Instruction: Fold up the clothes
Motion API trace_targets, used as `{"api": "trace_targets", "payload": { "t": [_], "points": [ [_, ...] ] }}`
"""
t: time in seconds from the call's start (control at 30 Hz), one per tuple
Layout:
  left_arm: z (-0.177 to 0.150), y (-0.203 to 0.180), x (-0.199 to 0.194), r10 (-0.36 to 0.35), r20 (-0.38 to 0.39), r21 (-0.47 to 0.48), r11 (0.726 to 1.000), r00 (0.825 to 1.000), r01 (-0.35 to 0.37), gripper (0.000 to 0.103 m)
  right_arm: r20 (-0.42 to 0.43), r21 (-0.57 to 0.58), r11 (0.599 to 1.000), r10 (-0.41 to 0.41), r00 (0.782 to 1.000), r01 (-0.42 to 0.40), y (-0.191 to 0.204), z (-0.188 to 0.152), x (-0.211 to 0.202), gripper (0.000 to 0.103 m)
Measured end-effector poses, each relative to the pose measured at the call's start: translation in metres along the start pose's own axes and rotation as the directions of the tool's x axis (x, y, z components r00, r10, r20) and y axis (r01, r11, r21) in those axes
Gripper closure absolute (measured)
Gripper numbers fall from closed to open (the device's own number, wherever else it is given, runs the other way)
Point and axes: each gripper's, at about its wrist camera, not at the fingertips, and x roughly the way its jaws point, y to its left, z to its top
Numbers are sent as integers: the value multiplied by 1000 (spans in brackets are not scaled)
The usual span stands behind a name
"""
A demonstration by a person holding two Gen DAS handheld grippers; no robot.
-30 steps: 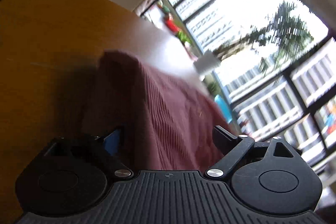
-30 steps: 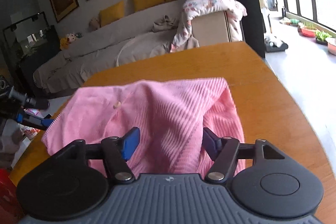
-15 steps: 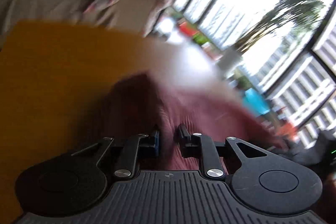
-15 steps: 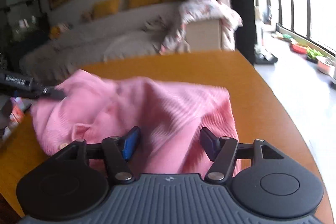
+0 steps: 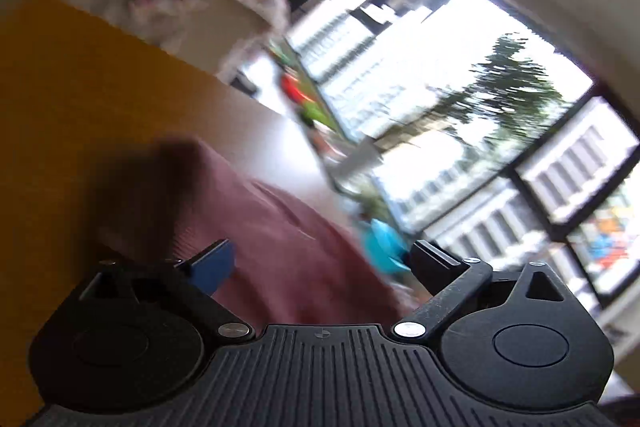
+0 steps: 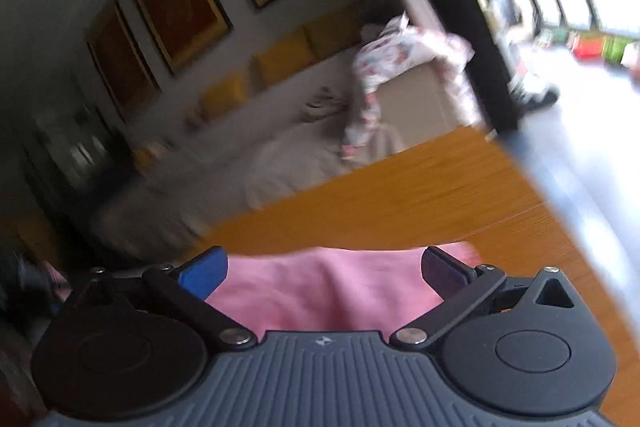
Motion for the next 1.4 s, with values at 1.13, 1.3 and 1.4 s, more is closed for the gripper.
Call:
{"api": "trace_targets", "payload": {
  "t": [1.13, 1.3, 1.4],
  "points": [
    [-19, -31, 110, 374, -75, 409, 857, 924, -314, 0, 117, -724, 499, -591, 798, 476, 75, -94, 52, 0],
    [-8, -20, 102, 393, -64, 406, 850, 918, -336, 0, -16, -660, 684, -427, 904, 311, 91, -94, 38, 0],
    [-9, -21, 95, 381, -75, 402, 857, 921, -322, 0, -30, -600, 759, -336, 941, 251, 93, -81, 24, 0]
  ]
}}
